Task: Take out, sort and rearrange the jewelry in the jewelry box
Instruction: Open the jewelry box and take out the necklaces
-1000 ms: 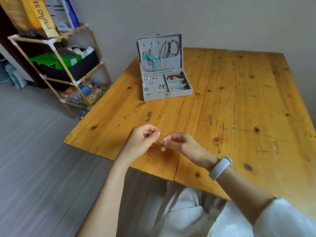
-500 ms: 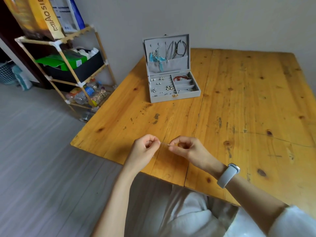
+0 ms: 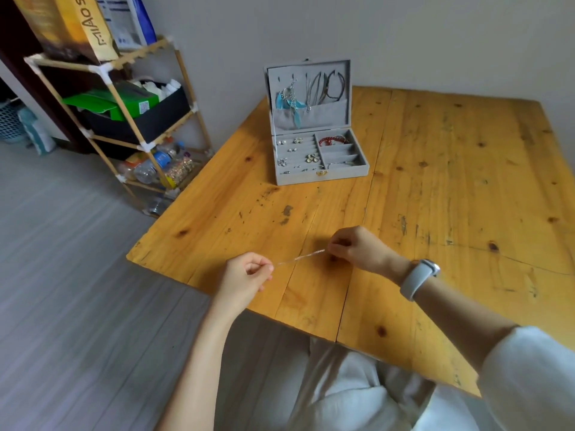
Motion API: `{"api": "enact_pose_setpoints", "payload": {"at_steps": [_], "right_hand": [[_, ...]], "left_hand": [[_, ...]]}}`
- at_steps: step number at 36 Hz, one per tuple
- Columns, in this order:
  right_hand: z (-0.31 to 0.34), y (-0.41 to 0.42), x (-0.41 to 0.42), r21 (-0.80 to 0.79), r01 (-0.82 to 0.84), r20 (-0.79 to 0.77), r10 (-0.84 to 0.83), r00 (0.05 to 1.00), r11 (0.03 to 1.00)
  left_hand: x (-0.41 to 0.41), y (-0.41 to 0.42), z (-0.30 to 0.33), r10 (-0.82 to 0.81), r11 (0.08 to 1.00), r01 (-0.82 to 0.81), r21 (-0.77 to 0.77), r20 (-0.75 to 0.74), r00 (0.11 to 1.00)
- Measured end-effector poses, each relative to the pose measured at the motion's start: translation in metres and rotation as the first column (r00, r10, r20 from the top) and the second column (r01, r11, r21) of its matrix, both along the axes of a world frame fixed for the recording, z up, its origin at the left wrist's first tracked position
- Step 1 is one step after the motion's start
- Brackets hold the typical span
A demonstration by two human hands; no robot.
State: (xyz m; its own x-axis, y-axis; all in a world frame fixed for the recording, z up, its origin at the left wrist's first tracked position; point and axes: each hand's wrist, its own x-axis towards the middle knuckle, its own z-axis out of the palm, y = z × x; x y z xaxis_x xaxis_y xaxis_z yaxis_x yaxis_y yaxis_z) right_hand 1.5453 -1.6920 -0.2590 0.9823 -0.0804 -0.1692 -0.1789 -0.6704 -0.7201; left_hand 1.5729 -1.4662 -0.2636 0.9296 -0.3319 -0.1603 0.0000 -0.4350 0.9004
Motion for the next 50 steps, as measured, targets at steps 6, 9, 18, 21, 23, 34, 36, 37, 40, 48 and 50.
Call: {"api": "enact_pose_setpoints", "payload": {"at_steps": [6, 9, 18, 21, 23, 34, 36, 37, 40, 48, 50], "right_hand": [[0.002, 0.001, 0.061, -0.205, -0.031, 0.026, 0.037, 0.999, 0.978], [0.001, -0.001, 0.084, -0.246, -0.022, 0.051, 0.035, 0.998, 0.969], [-0.009, -0.010, 0.118, -0.305, 0.071, 0.161, -0.023, 0.987, 0.950], [-0.013, -0.013, 0.120, -0.305, 0.107, 0.220, -0.039, 0.975, 0.946], [-0.015, -0.014, 0.119, -0.316, 0.126, 0.250, -0.045, 0.967, 0.940], [-0.034, -0.002, 0.064, -0.584, -0.168, 0.244, 0.369, 0.897, 0.794], [-0.039, -0.003, 0.062, -0.614, -0.232, 0.132, 0.387, 0.913, 0.755], [-0.040, -0.004, 0.063, -0.622, -0.244, 0.092, 0.379, 0.921, 0.744], [-0.038, -0.007, 0.069, -0.630, -0.260, 0.019, 0.349, 0.937, 0.732], [-0.029, -0.009, 0.077, -0.568, -0.298, -0.019, 0.350, 0.936, 0.767], [-0.022, -0.009, 0.078, -0.512, -0.266, 0.047, 0.336, 0.941, 0.817]], "left_hand": [[0.018, 0.000, -0.014, 0.109, 0.956, -0.167, 0.239, 0.238, 0.965], [0.024, 0.000, -0.019, 0.141, 0.921, -0.257, 0.292, 0.365, 0.920], [0.020, -0.003, -0.039, 0.115, 0.901, -0.327, 0.286, 0.568, 0.815], [0.016, -0.003, -0.043, 0.099, 0.903, -0.322, 0.284, 0.592, 0.800], [0.015, -0.002, -0.045, 0.081, 0.904, -0.315, 0.289, 0.609, 0.789], [0.005, 0.008, -0.053, -0.053, 0.961, -0.154, 0.231, 0.698, 0.714], [0.005, 0.009, -0.058, -0.083, 0.955, -0.156, 0.252, 0.734, 0.673], [0.005, 0.010, -0.060, -0.093, 0.951, -0.164, 0.263, 0.747, 0.659], [0.005, 0.011, -0.063, -0.102, 0.952, -0.159, 0.261, 0.761, 0.641], [0.007, 0.009, -0.053, -0.152, 0.953, -0.098, 0.288, 0.728, 0.669], [0.013, 0.008, -0.047, -0.133, 0.963, -0.078, 0.256, 0.710, 0.692]]}}
